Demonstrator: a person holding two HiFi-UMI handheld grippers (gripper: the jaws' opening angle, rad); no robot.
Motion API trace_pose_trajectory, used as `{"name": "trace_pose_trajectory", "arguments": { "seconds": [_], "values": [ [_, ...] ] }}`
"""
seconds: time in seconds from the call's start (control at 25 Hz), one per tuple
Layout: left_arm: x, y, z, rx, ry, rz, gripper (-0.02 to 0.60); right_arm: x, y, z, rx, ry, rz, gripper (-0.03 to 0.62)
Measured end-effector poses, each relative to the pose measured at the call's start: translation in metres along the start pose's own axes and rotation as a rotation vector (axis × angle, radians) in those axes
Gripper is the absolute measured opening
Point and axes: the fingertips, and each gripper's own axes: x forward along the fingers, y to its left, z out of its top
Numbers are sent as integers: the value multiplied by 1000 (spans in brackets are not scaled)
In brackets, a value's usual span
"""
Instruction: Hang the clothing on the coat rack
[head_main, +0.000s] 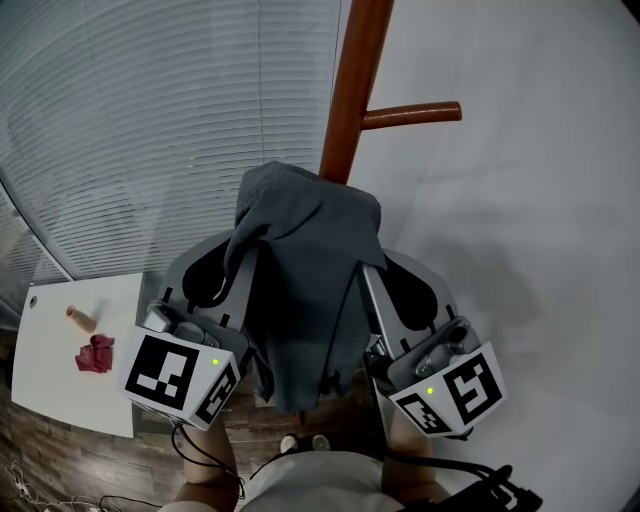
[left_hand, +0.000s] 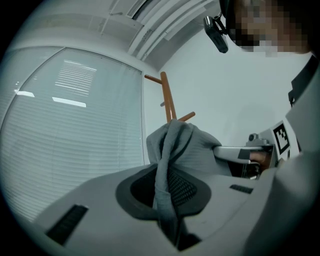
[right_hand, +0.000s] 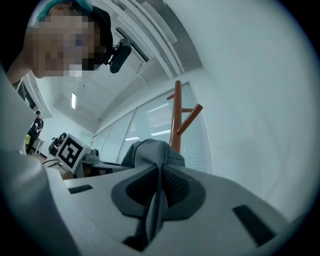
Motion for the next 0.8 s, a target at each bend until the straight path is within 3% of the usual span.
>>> {"name": "trace_pose_trajectory", "arguments": {
  "seconds": [0.8],
  "values": [
    [2, -7, -28, -21, 66, -5, 40, -5, -4, -24, 44, 44, -16, 28]
  ]
}}
